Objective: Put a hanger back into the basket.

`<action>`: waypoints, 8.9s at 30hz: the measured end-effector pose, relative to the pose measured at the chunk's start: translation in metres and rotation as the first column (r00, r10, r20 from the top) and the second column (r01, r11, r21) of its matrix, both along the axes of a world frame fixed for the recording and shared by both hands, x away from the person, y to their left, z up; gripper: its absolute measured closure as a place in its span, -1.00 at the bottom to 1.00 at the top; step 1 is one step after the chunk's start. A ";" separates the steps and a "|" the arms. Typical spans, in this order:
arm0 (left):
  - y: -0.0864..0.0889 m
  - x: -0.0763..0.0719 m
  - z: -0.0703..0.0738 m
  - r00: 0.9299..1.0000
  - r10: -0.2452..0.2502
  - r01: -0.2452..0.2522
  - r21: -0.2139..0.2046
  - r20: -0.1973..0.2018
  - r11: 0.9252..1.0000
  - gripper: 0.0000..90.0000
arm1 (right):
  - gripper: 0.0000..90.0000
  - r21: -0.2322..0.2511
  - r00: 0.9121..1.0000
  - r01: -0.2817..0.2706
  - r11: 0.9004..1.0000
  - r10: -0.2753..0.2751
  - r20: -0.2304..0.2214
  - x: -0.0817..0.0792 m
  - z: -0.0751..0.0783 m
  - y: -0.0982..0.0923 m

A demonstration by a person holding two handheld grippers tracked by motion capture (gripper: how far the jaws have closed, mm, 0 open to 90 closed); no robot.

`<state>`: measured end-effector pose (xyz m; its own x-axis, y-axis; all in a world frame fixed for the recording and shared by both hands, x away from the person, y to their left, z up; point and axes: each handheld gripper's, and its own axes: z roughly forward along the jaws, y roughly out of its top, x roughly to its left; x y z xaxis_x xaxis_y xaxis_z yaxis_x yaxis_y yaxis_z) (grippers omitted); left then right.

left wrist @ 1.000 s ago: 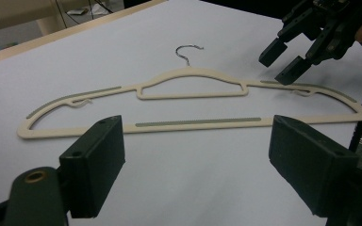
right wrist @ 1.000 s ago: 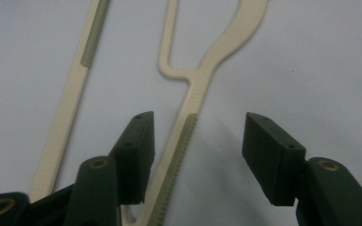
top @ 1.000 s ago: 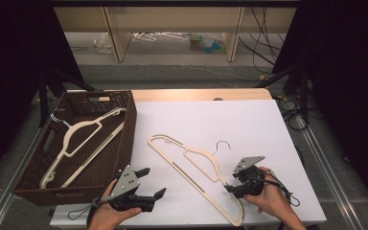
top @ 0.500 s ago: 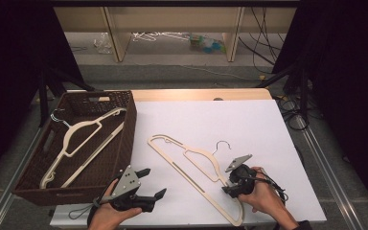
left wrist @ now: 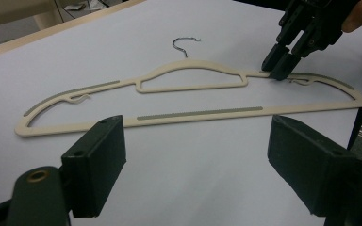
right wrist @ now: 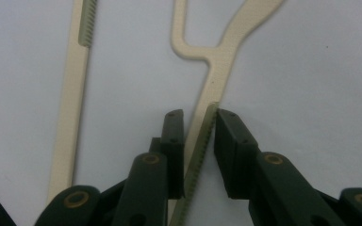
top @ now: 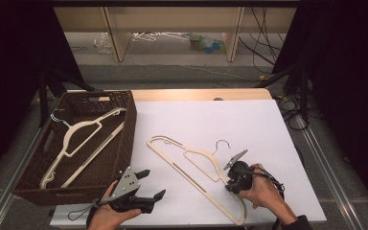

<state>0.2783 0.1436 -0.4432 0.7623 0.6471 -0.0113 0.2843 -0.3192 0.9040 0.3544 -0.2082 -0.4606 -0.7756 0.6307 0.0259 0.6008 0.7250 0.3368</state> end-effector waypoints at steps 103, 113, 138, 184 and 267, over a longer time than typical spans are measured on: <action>-0.088 0.091 0.020 0.945 -0.319 0.326 0.298 -0.075 0.897 0.65 | 0.45 0.047 0.956 -0.223 0.974 0.209 0.205 -0.020 0.050 -0.023; -0.083 0.084 0.028 0.943 -0.321 0.333 0.238 -0.088 0.912 0.66 | 0.60 0.034 0.936 -0.253 0.967 0.236 0.260 -0.024 0.058 -0.023; -0.077 0.098 0.020 0.889 -0.387 0.416 0.078 -0.245 0.906 0.64 | 0.80 -0.032 0.885 -0.408 0.912 0.404 0.233 -0.025 0.053 -0.025; -0.044 0.085 0.091 0.948 -0.247 0.261 0.046 -0.202 0.964 0.90 | -0.34 0.337 0.921 -0.068 0.939 -0.072 0.384 -0.022 0.068 -0.048; 0.232 0.127 0.040 0.846 0.487 -0.477 0.100 -0.218 0.873 0.72 | -0.35 0.309 0.955 -0.046 0.950 -0.049 0.293 -0.027 0.038 -0.051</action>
